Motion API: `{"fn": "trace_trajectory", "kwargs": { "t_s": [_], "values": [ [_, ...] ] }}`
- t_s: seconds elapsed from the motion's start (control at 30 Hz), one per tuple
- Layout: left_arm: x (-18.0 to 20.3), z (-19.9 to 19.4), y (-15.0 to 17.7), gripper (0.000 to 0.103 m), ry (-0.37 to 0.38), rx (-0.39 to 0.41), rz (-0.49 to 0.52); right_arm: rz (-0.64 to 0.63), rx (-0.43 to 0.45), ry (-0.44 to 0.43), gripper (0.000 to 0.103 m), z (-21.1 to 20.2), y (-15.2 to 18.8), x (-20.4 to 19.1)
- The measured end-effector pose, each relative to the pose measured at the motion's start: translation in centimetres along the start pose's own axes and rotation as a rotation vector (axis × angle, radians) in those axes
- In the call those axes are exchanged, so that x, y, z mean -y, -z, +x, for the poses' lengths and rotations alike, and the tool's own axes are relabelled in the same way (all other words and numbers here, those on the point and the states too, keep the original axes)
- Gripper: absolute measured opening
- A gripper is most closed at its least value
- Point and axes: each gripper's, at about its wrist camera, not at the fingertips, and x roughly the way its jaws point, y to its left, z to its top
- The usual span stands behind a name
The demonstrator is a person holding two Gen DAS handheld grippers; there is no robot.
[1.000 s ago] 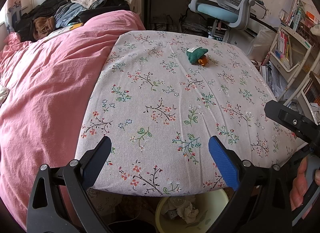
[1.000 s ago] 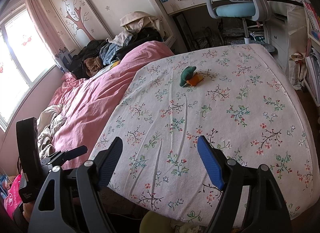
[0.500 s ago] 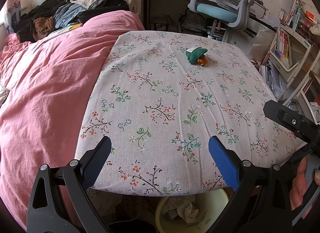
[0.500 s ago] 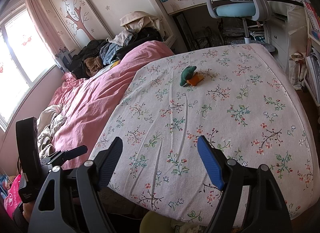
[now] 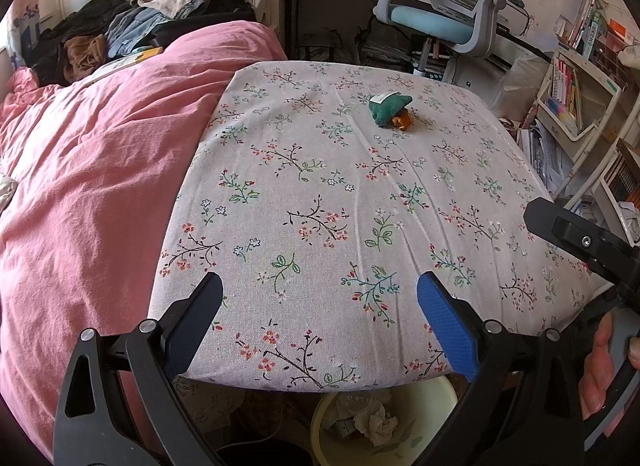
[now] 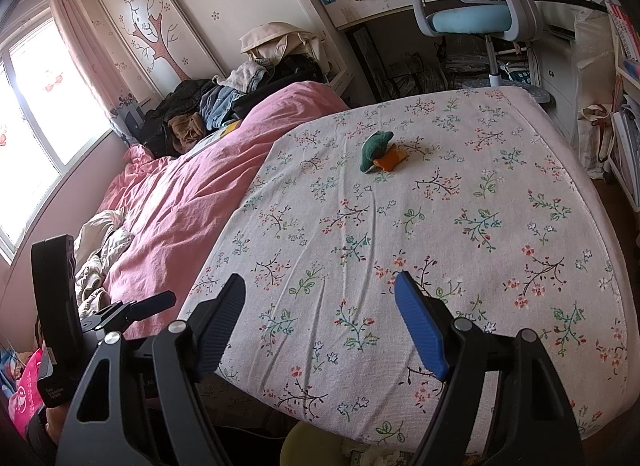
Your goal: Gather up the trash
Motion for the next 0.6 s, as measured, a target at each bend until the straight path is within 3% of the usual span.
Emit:
{"fn": "trace_trajectory", "kwargs": {
  "t_s": [0.6],
  "values": [
    [0.03, -0.1, -0.07, 0.094, 0.002, 0.003, -0.002, 0.001, -0.004, -0.003, 0.074, 0.28, 0.41, -0.2]
  ]
}}
